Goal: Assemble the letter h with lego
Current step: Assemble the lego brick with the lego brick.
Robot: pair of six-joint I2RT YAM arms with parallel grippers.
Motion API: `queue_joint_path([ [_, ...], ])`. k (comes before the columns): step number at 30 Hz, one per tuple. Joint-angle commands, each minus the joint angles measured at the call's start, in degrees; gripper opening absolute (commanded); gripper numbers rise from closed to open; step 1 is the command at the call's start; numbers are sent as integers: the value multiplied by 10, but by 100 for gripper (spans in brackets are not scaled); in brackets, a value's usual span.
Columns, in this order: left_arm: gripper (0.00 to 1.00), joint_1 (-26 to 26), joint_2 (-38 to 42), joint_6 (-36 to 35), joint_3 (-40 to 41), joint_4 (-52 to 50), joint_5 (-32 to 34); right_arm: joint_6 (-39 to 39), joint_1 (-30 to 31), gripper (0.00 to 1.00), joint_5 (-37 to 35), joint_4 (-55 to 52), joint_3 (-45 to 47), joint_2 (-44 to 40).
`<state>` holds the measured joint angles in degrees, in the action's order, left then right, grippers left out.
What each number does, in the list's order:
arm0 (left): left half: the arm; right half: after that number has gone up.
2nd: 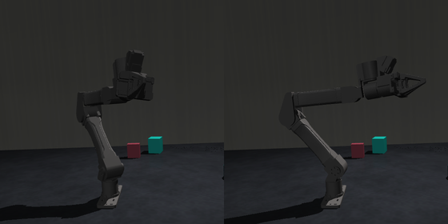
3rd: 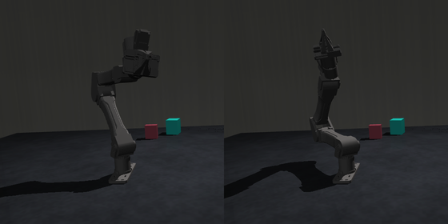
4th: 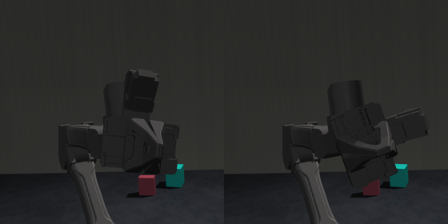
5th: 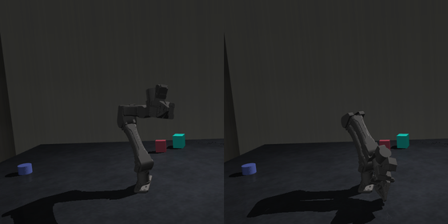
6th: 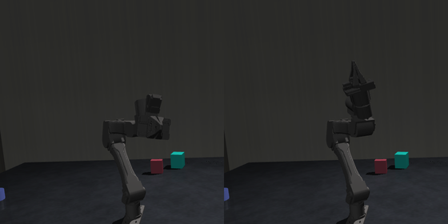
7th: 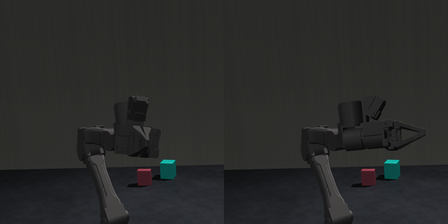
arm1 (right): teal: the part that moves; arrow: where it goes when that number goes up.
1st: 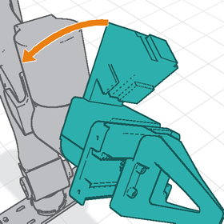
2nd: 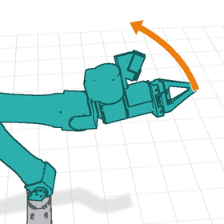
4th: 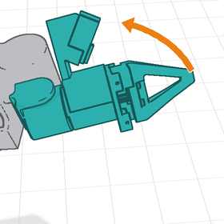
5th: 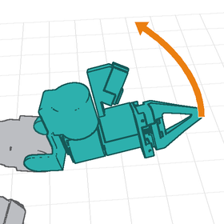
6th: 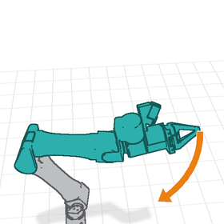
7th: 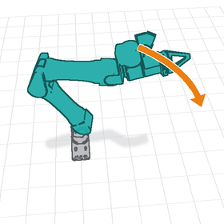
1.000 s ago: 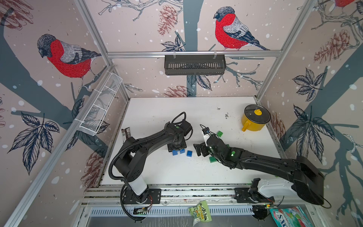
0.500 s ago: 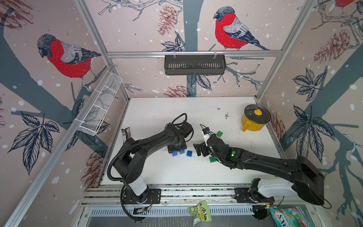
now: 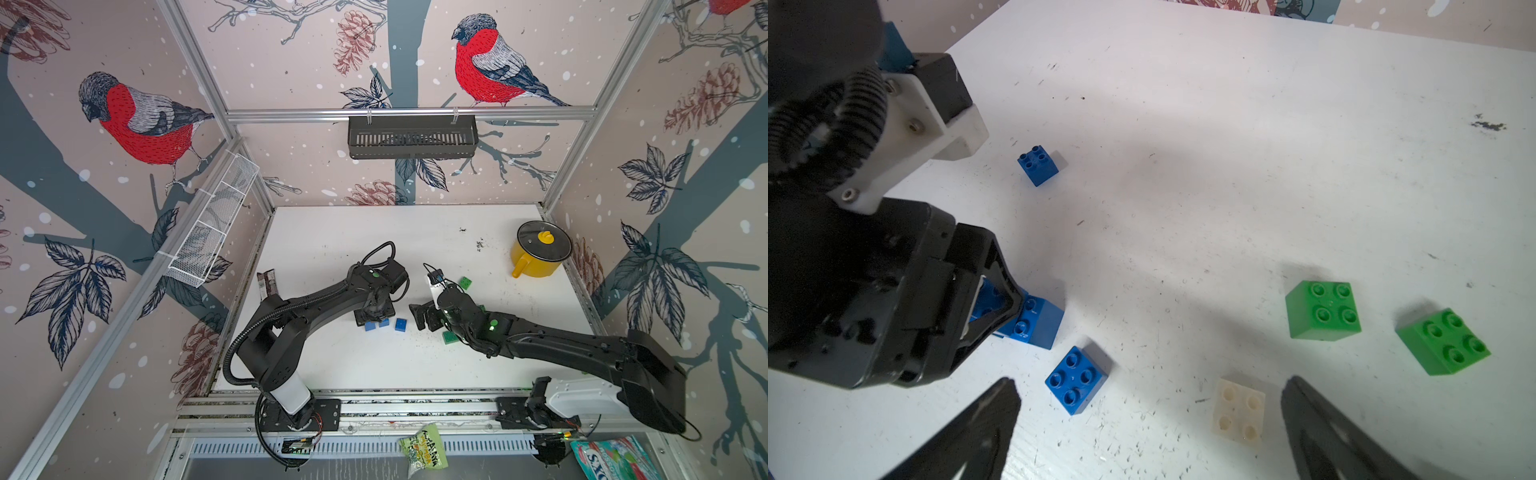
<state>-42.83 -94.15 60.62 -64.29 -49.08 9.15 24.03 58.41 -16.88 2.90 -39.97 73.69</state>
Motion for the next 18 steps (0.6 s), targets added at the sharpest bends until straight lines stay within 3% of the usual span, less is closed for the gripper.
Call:
queue_joint_path([
  [1, 61, -2, 4, 17, 9, 0, 6, 0, 1, 100, -9, 8, 0, 0],
  [18, 60, -3, 7, -7, 39, 0, -1, 0, 1, 99, -12, 8, -1, 2],
])
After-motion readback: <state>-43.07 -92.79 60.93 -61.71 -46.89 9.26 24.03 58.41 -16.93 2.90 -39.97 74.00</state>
